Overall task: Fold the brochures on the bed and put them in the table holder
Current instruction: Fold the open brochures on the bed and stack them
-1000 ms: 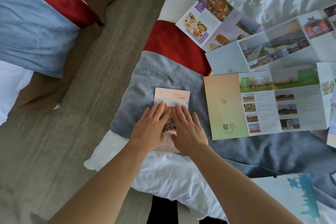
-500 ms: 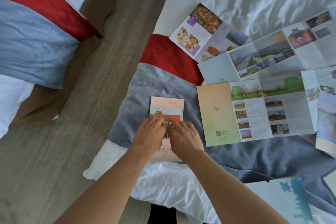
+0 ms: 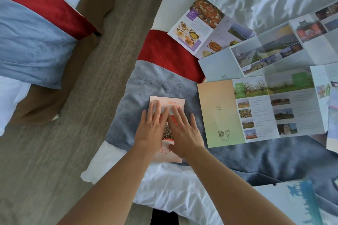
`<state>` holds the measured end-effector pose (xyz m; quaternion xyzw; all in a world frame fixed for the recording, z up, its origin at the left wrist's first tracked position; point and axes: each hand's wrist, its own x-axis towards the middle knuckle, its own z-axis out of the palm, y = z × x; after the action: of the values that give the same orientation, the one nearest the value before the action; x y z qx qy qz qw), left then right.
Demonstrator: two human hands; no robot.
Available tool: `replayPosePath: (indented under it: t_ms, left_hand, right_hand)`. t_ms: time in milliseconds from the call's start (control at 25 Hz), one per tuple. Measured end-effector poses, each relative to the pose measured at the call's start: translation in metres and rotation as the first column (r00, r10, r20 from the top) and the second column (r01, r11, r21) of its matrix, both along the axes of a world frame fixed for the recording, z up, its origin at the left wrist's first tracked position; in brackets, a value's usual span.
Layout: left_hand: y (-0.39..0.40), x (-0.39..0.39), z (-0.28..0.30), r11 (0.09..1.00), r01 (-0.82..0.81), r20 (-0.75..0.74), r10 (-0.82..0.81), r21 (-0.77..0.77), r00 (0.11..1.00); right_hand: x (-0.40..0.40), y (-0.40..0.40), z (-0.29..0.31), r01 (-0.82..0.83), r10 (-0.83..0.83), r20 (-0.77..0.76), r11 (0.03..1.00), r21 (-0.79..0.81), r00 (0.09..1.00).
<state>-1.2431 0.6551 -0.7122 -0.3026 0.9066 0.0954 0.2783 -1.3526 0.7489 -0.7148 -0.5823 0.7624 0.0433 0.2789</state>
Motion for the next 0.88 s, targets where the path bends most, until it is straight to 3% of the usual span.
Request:
replayPosePath:
  t_ms: [200, 360, 480, 640, 880]
  left_hand:
    - [-0.003, -0.004, -0.007, 1.000, 0.004, 0.040, -0.004, -0.007, 0.999]
    - [0.000, -0.020, 0.020, 0.999, -0.018, 0.120, 0.014, 0.034, 0.993]
    - [0.013, -0.053, 0.049, 0.994, -0.009, -0.022, 0.011, 0.111, 1.000]
    - [0.051, -0.103, 0.079, 0.977, 0.025, -0.158, 0.010, 0.214, 0.987]
    - [0.127, -0.158, 0.071, 0.975, 0.092, -0.143, -0.063, 0.204, 0.988]
  right_hand:
    - [-0.002, -0.001, -0.014, -0.001, 0.001, -0.012, 1.000, -0.009, 1.000]
    - [-0.009, 0.008, 0.005, -0.018, 0.018, -0.013, 0.999, -0.029, 1.000]
    - [-0.035, 0.023, 0.031, 0.000, -0.005, -0.052, 0.995, -0.104, 0.999]
    - [-0.091, 0.060, 0.061, 0.033, -0.043, -0.136, 0.996, -0.079, 0.990]
    - [-0.147, 0.146, 0.068, 0.127, -0.131, -0.167, 0.991, -0.037, 0.977]
